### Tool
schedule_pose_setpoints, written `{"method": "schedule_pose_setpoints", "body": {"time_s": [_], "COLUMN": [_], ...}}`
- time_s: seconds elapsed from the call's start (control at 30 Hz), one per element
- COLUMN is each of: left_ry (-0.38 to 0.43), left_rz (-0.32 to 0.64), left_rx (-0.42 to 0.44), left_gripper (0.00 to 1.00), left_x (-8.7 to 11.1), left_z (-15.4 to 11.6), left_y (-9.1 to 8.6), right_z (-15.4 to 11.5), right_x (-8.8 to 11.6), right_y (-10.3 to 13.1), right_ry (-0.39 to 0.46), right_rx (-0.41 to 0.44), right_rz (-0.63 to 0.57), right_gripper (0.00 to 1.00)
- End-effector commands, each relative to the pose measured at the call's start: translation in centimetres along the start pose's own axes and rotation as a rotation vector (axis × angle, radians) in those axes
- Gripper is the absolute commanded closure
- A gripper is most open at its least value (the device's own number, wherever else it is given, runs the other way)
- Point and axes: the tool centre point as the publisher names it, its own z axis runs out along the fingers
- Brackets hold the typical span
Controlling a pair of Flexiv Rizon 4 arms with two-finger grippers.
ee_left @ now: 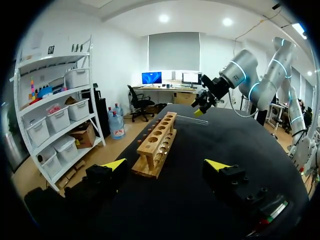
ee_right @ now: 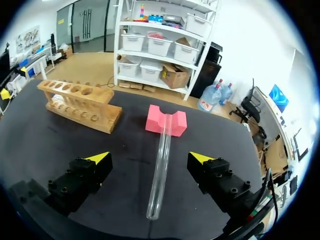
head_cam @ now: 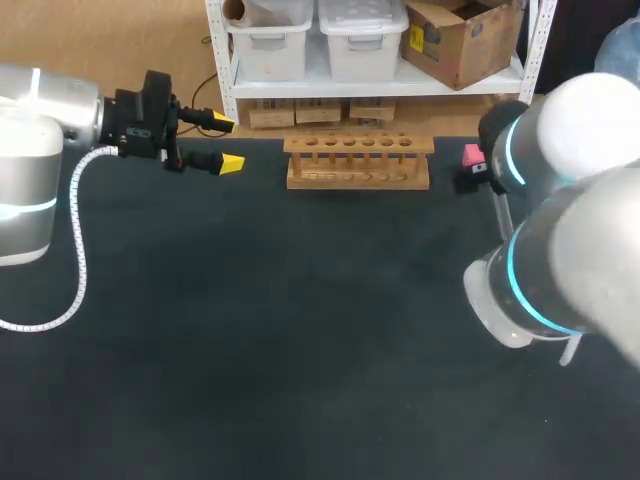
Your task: Grasp the test tube, adjust it, and insert it.
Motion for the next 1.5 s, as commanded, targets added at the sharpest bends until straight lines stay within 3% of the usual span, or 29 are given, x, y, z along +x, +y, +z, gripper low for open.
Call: {"method": "schedule_pose_setpoints", "body": {"time_s": [0.03, 0.4, 0.67, 1.5], "left_ry": [-0.002, -0.002, -0.002, -0.002], "left_rz": [0.001, 0.001, 0.001, 0.001], "left_rx": [-0.006, -0.006, -0.006, -0.006], "left_gripper": [0.0, 0.0, 0.0, 0.0], "left_x": [0.1, 0.1, 0.1, 0.1], "left_z": [0.0, 0.0, 0.0, 0.0], "left_y": [-0.2, -0.2, -0.2, -0.2], "right_z": [1.3, 3.2, 3.7, 5.3], "right_x": [0.0, 0.3, 0.2, 1.2], "right_y": [0.2, 0.1, 0.1, -0.8], "right_ry": [-0.007, 0.013, 0.009, 0.029], "right_rx": [0.279, 0.107, -0.068, -0.216], "right_rz": [0.013, 0.045, 0.036, 0.079], "right_gripper": [0.0, 0.0, 0.0, 0.0]}}
